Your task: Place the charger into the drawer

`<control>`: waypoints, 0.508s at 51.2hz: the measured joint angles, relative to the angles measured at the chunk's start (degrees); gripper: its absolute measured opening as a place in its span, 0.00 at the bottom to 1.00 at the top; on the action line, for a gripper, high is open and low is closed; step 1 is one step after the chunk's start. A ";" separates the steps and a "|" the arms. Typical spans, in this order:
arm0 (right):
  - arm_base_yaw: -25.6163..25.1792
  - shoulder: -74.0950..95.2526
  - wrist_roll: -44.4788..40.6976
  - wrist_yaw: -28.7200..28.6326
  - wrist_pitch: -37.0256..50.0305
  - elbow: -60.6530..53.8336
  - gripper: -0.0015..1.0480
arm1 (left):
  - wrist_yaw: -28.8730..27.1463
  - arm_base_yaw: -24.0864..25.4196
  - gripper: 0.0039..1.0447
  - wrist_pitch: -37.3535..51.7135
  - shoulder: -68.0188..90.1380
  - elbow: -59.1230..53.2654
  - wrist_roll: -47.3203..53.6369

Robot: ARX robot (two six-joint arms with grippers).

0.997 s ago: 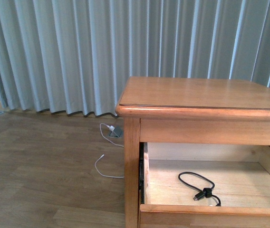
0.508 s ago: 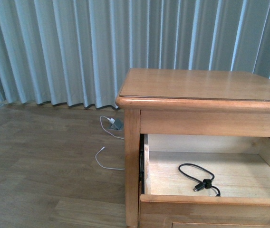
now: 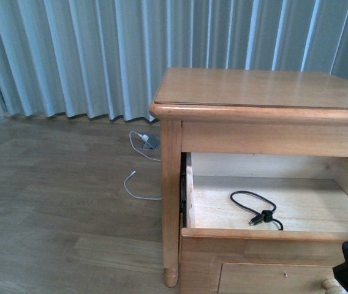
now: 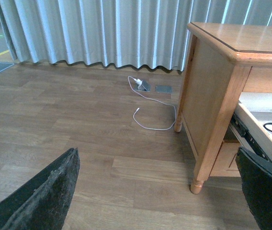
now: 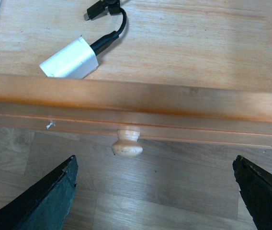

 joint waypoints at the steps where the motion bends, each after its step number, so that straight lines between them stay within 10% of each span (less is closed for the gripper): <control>1: 0.07 0.76 0.46 0.17 0.22 0.42 0.92 | 0.00 0.00 0.95 0.00 0.00 0.00 0.00; 26: 0.35 15.45 5.49 3.93 5.73 10.58 0.92 | 0.00 0.00 0.95 0.00 0.00 0.00 0.00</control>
